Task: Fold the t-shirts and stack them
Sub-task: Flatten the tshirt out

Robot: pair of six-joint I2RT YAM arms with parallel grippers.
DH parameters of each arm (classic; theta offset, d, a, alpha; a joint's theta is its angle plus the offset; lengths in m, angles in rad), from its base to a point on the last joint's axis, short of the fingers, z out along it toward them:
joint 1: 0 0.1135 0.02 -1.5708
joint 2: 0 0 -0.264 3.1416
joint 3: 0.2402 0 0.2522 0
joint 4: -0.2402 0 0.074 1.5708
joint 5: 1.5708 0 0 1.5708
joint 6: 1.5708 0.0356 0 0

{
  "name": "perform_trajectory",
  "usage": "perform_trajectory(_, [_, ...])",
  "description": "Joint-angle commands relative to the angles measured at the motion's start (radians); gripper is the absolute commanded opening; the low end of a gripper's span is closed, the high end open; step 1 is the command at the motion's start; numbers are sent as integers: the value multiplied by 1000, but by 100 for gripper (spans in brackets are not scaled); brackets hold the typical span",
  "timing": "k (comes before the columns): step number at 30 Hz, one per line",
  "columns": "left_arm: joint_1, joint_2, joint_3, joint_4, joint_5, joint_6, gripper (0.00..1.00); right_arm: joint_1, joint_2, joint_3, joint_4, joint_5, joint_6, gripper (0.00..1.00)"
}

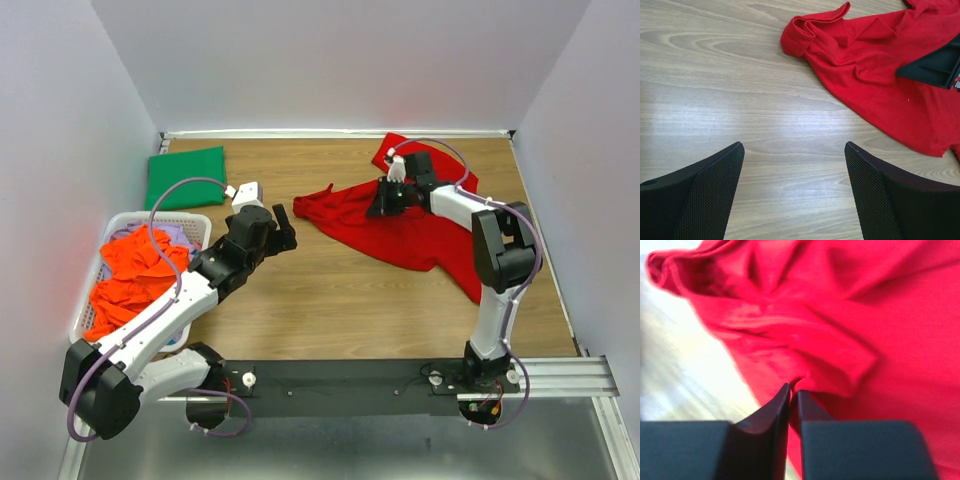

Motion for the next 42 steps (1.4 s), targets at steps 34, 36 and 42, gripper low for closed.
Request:
perform_trajectory(34, [6,-70,-81,-57,-118,-40,89,598,-374,-301,-111,439,108,65])
perform_trajectory(36, [6,-79,-85,-57,-115,-40,89,569,-372,-329,-94,456,174,63])
perform_trajectory(42, [6,-86,-100,-57,-97,-37,89,506,-354,-405,7,410,262,57])
